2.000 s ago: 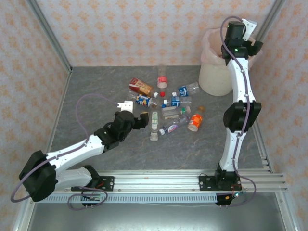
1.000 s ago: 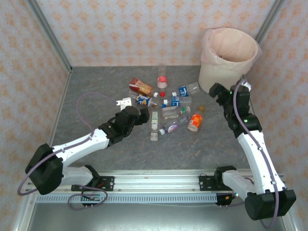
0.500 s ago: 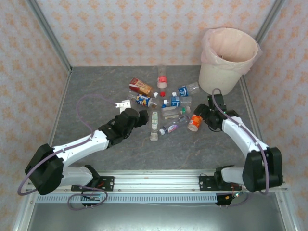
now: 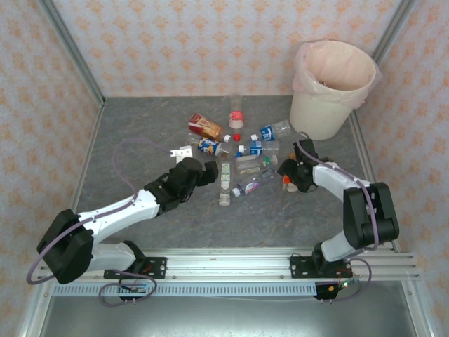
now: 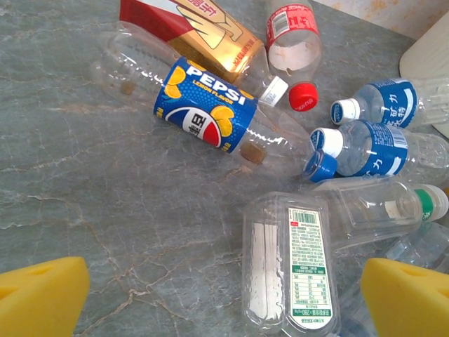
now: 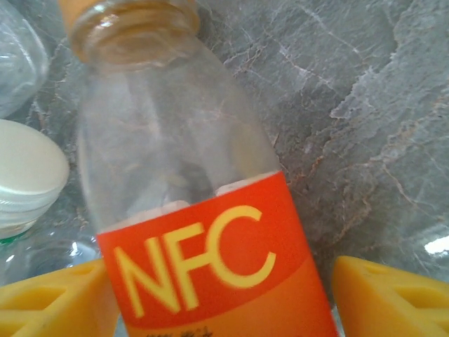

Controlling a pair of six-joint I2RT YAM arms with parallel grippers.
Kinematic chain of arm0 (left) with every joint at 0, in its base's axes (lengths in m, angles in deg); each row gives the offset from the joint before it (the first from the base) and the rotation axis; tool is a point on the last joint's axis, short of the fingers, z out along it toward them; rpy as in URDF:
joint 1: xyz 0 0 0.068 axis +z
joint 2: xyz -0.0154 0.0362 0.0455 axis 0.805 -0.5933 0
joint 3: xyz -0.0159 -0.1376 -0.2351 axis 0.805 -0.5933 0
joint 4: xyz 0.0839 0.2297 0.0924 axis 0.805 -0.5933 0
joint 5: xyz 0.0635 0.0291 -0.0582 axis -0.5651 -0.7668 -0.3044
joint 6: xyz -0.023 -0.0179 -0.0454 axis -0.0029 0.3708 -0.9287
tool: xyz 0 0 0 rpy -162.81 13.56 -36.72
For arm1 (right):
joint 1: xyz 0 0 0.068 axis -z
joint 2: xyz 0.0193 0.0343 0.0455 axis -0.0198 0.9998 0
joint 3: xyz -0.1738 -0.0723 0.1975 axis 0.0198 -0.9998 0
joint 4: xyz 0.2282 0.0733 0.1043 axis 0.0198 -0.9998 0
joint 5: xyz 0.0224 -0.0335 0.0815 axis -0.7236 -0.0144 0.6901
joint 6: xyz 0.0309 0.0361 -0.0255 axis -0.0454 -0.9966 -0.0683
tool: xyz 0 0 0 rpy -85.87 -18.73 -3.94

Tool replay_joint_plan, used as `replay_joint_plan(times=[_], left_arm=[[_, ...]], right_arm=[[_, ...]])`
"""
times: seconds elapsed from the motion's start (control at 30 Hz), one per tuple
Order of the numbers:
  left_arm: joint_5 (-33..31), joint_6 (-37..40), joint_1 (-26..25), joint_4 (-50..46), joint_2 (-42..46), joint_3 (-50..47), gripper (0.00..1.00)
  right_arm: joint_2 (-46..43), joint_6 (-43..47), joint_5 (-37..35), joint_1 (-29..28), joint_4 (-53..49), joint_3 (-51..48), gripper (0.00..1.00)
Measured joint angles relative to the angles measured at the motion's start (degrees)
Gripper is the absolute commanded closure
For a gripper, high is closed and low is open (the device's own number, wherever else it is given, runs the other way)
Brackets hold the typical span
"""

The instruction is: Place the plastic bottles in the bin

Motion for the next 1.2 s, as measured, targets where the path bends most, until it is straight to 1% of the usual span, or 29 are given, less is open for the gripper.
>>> replay_joint_plan(times=[0.07,0.17,0.33,0.47,0.6,0.77,0.93,1.07,1.2], left_arm=[[0.2,0.0,0.0,0.1,-0.7,0.2,0.0],[0.2,0.0,0.0,0.1,-1.2,0.5,0.0],[0.2,0.0,0.0,0.1,-1.1,0.9,0.0],[0.2,0.0,0.0,0.0,-1.1,1.2,0.0],[0.0,0.0,0.0,0.0,-1.1,1.2,0.0],[-1.3,-0.2,0.0,0.0,-0.7,1.2,0.0],[-2.5,-0.3,0.0,0.0,0.1,1.2,0.0],[-2.9,-0.9,0.0,-0.5,1.1,1.2,0.0],[-3.0,-1.3,0.0,-0.9,3.1,0.9,0.0]], right_arm=[[1.7,0.1,-0.1,0.0,0.8,0.0,0.31],[2.8,0.3,-1.1,0.0,1.3,0.0,0.34],[2.4,0.7,-2.6,-0.3,1.5,-0.6,0.4],[0.1,1.3,-4.2,-0.3,2.8,-2.6,0.43],[-5.3,1.9,-6.1,-0.2,3.0,-4.3,0.45],[-16.1,4.1,-8.0,-0.2,3.3,-4.5,0.47],[-26.5,7.5,-7.5,-0.2,6.1,-4.5,0.49],[-30.1,10.3,-4.1,-0.2,8.2,-3.9,0.49],[-30.5,12.6,-1.1,-0.2,10.1,-1.1,0.49]])
